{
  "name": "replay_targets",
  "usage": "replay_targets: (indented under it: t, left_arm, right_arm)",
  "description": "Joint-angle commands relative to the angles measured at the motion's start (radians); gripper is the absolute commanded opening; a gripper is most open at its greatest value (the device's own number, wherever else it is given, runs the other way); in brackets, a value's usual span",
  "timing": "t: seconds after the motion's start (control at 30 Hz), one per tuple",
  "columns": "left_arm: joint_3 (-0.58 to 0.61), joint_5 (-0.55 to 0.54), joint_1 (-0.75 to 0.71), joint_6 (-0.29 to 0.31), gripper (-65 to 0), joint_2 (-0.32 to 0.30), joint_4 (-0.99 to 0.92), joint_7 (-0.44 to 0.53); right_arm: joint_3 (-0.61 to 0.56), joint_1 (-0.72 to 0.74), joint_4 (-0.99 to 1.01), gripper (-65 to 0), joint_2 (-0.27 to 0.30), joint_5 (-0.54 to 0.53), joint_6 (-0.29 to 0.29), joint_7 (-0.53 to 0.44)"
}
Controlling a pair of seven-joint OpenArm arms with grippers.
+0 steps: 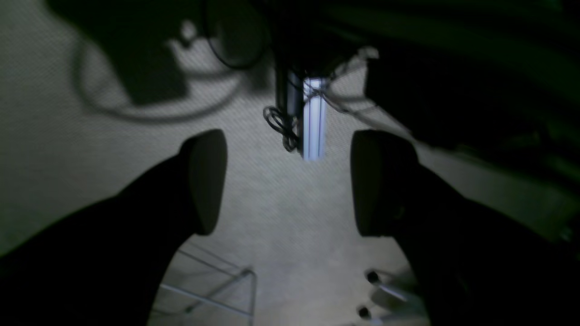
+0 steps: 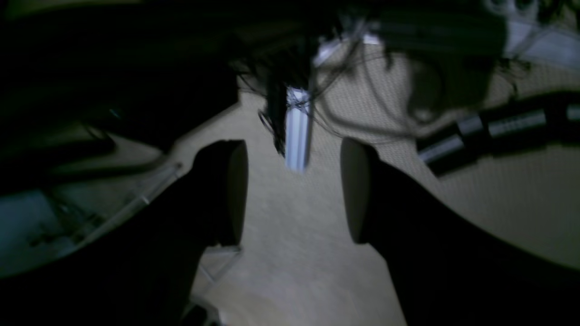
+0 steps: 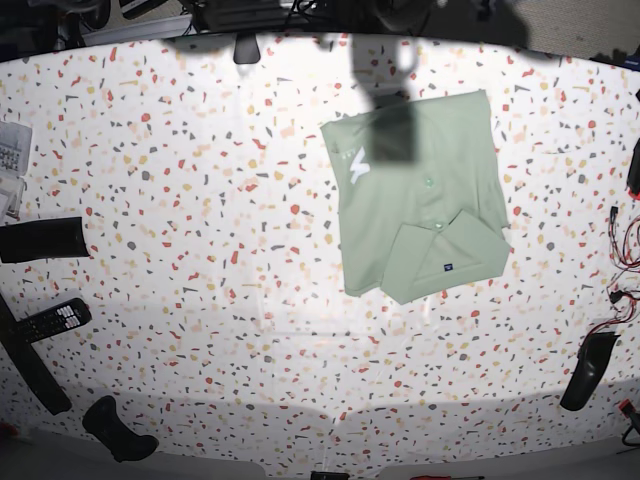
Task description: Fold the T-shirt properly
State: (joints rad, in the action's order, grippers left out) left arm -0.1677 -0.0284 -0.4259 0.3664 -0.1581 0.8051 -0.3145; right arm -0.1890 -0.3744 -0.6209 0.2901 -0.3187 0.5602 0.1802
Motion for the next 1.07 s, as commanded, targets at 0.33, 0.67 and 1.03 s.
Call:
replay_targets:
  t: [0.33, 0.67, 1.03]
  left_arm:
    - [0.004, 0.047, 0.01, -0.045, -25.7, -0.006, 0.005, -0.075]
    - [0.004, 0.047, 0.013, -0.045, -25.7, -0.003, 0.005, -0.088]
    - [0.004, 0.027, 0.03, -0.045, -25.7, -0.003, 0.005, -0.108]
  right_arm:
    - [0.001, 0.031, 0.022, -33.6, 0.006, -0.078, 0.029, 0.071]
    - [0.001, 0.03, 0.022, -33.6, 0.006, -0.079, 0.116, 0.07]
    - [0.001, 0.028, 0.021, -33.6, 0.006, -0.078, 0.114, 0.024]
